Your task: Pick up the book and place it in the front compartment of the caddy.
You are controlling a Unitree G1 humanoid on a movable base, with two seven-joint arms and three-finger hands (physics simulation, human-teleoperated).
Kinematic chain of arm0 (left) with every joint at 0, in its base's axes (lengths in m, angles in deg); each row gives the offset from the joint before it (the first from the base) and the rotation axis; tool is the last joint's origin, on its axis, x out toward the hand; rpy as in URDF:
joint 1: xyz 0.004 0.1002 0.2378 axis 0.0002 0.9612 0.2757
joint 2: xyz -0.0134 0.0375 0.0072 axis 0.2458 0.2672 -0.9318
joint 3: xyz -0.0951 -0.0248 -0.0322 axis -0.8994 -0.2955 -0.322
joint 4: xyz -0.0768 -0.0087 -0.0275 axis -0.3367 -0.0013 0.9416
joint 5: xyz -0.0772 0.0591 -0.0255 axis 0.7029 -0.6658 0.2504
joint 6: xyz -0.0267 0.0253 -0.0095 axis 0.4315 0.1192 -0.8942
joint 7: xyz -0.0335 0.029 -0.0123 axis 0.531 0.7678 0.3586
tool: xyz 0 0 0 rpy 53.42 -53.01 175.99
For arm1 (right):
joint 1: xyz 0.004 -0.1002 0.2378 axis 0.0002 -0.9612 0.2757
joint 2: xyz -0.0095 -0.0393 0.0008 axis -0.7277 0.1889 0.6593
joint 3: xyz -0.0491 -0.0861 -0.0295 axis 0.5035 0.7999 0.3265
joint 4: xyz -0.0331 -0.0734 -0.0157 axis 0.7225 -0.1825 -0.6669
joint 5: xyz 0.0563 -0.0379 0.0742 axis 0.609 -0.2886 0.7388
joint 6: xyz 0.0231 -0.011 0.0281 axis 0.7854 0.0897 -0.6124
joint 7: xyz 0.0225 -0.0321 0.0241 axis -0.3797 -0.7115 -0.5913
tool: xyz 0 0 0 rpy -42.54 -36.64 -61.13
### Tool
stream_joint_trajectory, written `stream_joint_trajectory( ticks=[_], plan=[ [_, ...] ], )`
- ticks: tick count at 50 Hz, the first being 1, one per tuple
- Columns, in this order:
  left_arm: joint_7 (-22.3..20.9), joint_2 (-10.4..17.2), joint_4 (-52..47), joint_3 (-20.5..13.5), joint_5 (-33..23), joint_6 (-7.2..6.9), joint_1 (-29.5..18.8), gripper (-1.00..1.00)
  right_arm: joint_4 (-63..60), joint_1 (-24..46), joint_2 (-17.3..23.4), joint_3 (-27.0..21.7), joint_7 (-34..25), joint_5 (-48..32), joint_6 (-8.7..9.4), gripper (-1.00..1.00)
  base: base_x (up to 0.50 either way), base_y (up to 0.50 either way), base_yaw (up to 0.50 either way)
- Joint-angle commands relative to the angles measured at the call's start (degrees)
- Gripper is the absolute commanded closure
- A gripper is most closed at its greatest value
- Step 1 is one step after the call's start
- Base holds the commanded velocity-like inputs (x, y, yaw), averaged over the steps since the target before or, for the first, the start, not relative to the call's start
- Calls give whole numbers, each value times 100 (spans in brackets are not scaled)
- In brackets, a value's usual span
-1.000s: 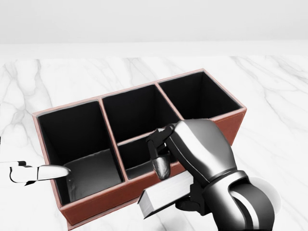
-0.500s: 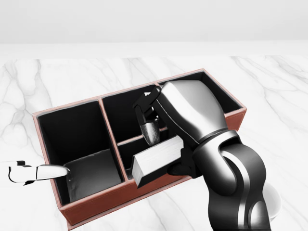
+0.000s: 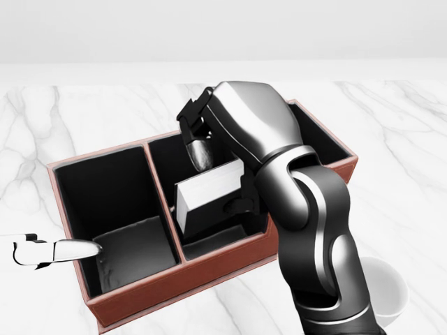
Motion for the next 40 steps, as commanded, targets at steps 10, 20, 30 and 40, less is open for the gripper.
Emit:
stream_joint_trajectory(
  ticks=[10, 20, 30, 40],
  plan=[
    [-7, 1, -19, -17, 18, 0, -5, -100, 1358, 925, -44, -70, 797, 45, 0, 100, 0, 0, 0],
    [-3, 2, -2, -8, 14, 0, -8, -100, 1875, 1185, -16, -85, 1075, 111, 0, 100, 0, 0, 0],
    [2, -4, -40, 6, 9, 0, 7, -100, 2315, 1428, 20, -121, 1288, 175, 0, 100, 0, 0, 0],
    [-1, -5, -22, 2, 7, 0, 5, -100, 2810, 1645, 22, -113, 1579, 228, 0, 100, 0, 0, 0]
  ],
)
